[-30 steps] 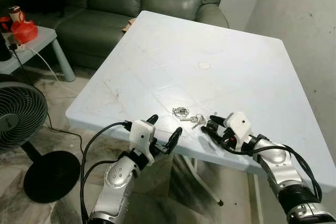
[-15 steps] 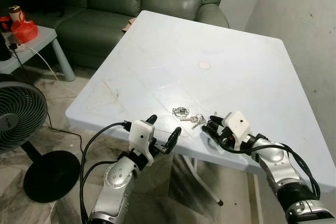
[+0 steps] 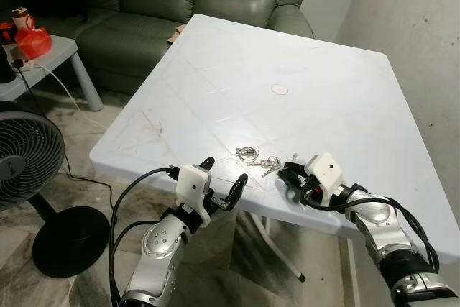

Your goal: Hang keys on a hook

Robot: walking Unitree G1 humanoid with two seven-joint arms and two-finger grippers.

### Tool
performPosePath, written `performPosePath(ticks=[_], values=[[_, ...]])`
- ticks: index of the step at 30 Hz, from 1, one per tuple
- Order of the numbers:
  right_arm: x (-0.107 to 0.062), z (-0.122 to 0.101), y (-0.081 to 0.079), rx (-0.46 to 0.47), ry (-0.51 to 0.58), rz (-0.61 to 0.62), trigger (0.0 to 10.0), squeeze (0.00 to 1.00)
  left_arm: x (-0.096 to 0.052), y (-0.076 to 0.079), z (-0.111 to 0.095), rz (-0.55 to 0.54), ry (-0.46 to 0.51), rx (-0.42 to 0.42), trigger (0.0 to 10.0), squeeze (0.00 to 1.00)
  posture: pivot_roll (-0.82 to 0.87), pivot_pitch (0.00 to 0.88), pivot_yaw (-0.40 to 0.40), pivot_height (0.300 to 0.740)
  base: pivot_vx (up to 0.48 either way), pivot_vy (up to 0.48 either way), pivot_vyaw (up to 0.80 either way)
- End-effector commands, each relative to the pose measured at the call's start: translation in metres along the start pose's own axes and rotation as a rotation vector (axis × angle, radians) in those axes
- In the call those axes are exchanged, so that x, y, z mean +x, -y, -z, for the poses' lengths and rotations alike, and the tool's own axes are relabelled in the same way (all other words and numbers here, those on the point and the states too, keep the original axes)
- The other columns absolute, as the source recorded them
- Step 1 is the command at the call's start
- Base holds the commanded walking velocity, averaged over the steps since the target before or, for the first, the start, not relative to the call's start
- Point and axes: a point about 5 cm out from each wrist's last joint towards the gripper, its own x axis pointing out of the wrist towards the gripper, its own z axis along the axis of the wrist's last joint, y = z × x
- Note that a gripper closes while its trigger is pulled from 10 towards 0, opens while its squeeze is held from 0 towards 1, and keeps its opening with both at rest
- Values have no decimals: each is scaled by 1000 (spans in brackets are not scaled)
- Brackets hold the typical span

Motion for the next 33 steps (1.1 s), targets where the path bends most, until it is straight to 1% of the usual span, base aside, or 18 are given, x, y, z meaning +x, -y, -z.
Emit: performPosePath(ticks=[1,16,21,22,23,24,26,27,29,30,31,32,33], values=[[-4,-2,6,-9,8,7,0,0,3,1,-5,4,11,12,10000,0,52,92,-103,740,0,0,0],[-6,-1,8,-14,9,-2,0,0,4,1,-6,-1,14,14,10000,0,51,91,-106,740,0,0,0],[-6,-3,9,11,27,14,0,0,5,-1,-6,-8,18,14,10000,0,51,91,-108,740,0,0,0],[-6,-7,12,51,67,58,0,0,7,-3,-9,-20,26,12,10000,0,51,91,-108,740,0,0,0],[-5,-9,14,76,88,79,0,0,9,-5,-10,-26,30,13,10000,0,51,91,-108,740,0,0,0],[-5,-9,14,76,88,79,0,0,9,-5,-10,-26,30,13,10000,0,51,91,-108,740,0,0,0],[-4,-15,18,141,151,135,0,0,14,-11,-15,-52,47,9,10000,0,52,81,-108,740,0,0,0],[-3,-17,19,152,166,149,0,0,16,-12,-17,-56,52,8,10000,0,52,81,-108,740,0,0,0],[-1,-26,22,200,234,207,0,0,22,-19,-24,-73,68,24,10000,0,48,73,-104,740,0,0,0],[-1,-26,22,200,234,207,0,0,22,-19,-24,-73,68,24,10000,0,48,73,-104,740,0,0,0],[0,-36,25,239,308,255,0,0,30,-26,-32,-98,84,33,10000,0,44,69,-101,740,0,0,0],[0,-42,27,260,345,290,0,0,34,-31,-36,-119,95,33,10000,0,44,69,-101,740,0,0,0],[0,-42,27,260,345,290,0,0,34,-31,-36,-119,95,33,10000,0,44,69,-101,740,0,0,0]])
